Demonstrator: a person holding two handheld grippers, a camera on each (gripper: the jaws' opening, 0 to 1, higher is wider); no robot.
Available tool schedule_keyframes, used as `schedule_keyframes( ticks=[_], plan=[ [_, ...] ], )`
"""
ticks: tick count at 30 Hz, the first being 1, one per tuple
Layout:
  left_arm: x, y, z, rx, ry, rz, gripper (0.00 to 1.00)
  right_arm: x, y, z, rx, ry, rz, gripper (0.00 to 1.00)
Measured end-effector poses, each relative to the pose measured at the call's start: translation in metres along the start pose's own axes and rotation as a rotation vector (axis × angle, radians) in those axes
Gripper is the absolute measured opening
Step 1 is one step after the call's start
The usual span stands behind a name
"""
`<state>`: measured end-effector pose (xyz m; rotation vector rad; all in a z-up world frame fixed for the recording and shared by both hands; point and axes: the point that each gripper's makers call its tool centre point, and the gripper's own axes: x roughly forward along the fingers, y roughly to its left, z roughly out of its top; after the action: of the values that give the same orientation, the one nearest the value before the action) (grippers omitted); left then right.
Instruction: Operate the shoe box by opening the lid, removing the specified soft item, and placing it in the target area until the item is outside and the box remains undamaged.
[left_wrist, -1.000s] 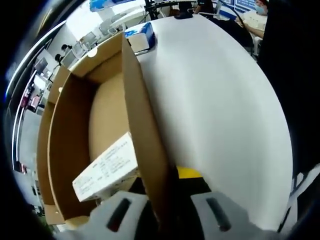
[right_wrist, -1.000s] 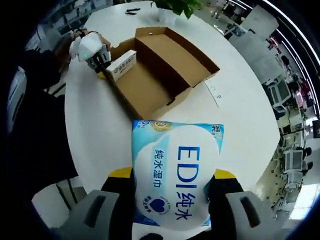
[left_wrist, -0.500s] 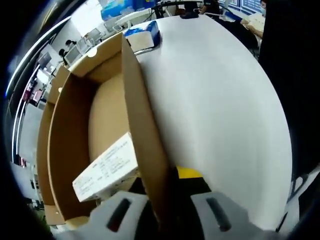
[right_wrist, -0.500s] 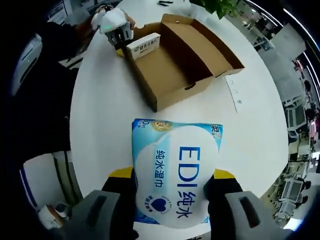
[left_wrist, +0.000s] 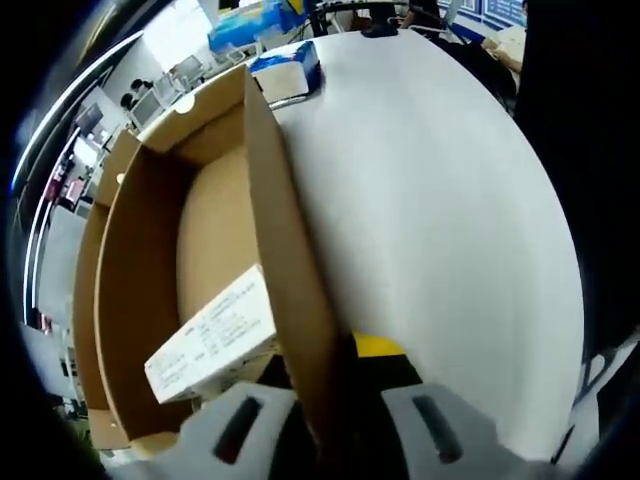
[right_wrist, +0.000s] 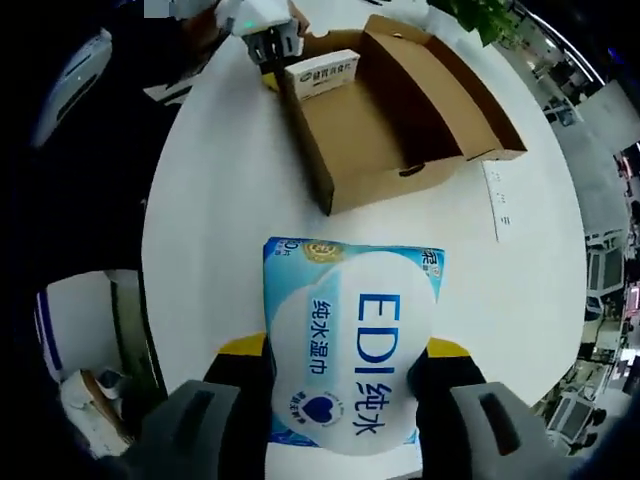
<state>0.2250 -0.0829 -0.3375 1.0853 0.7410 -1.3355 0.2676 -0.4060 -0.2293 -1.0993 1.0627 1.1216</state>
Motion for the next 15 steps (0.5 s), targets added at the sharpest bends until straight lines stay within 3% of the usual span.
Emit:
schedule_keyframes(
  ticks=[12, 15],
  plan=[
    [0.000, -0.001, 0.000, 0.004, -0.002, 0.002, 0.07, 0.012, 0.001, -0.002, -0.025, 0.027, 0.028, 0.55],
    [0.000, -0.001, 0.000, 0.005, -0.003, 0.003, 0.07, 0.019, 0.001, -0.005, 0.005, 0.050, 0.038, 0.55]
  ],
)
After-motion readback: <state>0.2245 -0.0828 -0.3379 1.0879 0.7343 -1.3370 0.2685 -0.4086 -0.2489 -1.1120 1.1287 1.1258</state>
